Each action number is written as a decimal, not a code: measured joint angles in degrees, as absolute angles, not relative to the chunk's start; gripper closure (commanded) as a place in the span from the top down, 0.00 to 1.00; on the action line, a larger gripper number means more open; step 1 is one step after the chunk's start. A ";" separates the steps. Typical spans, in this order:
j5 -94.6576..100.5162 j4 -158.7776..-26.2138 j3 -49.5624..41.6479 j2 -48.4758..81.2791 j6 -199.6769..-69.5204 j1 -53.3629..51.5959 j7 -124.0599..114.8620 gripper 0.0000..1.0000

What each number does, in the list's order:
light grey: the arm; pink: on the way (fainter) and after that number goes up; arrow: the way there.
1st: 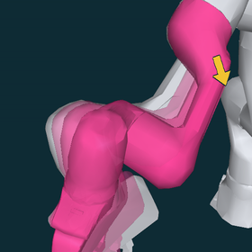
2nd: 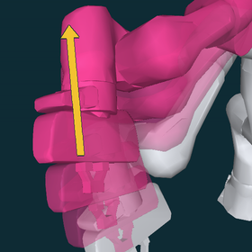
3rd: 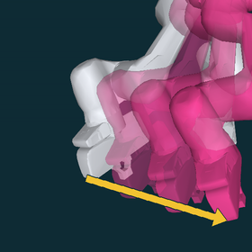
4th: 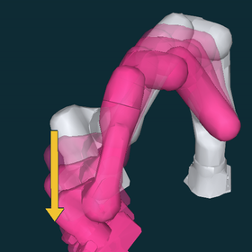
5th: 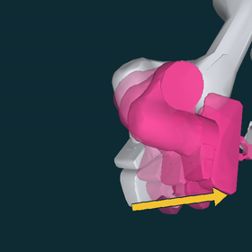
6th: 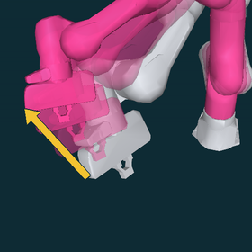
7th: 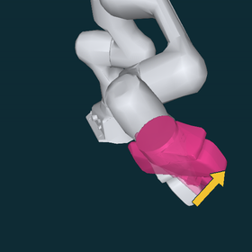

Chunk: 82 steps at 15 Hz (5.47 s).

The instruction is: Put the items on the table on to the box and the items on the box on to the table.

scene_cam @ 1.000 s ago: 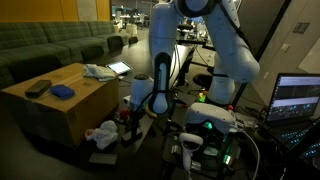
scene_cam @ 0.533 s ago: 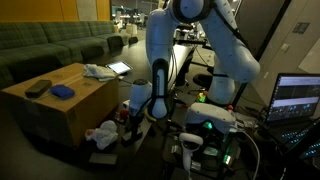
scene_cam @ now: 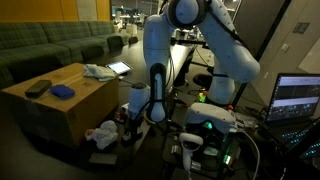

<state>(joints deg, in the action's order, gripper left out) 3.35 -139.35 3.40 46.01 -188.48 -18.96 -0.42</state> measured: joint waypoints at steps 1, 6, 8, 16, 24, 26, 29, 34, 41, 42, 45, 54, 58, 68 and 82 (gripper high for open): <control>3.35 -139.03 3.39 46.36 -188.50 -18.92 -0.24 1.00; 3.37 -137.92 2.92 47.15 -188.67 -18.84 0.90 1.00; 3.63 -137.59 2.65 47.15 -188.75 -18.76 1.88 1.00; 12.35 -135.98 7.15 48.09 -188.70 -9.89 9.68 1.00; 19.53 -134.48 8.36 50.21 -188.13 -3.84 17.92 1.00; 19.73 -134.04 8.34 50.92 -188.00 -3.72 19.05 1.00; 19.74 -133.26 8.33 51.96 -187.47 -3.72 19.97 1.00; 19.74 -132.12 8.34 53.31 -186.45 -3.66 20.63 0.69; 19.74 -131.16 8.43 53.23 -185.76 -3.15 20.85 0.36; 19.74 -131.13 8.50 53.21 -185.64 -3.08 20.85 0.36; 19.74 -131.06 8.85 52.96 -185.00 -3.04 20.85 0.36; 18.77 -134.41 9.96 44.09 -177.86 -4.90 17.15 0.36; 16.79 -137.12 10.08 36.63 -170.96 -6.73 14.06 0.36; 11.86 -139.91 8.97 14.85 -158.32 -8.33 3.11 0.36; 23.16 -124.33 4.46 10.08 -149.04 -9.38 -13.43 0.36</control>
<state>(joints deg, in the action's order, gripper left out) 23.16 -124.33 4.46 10.08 -149.04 -9.38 -13.43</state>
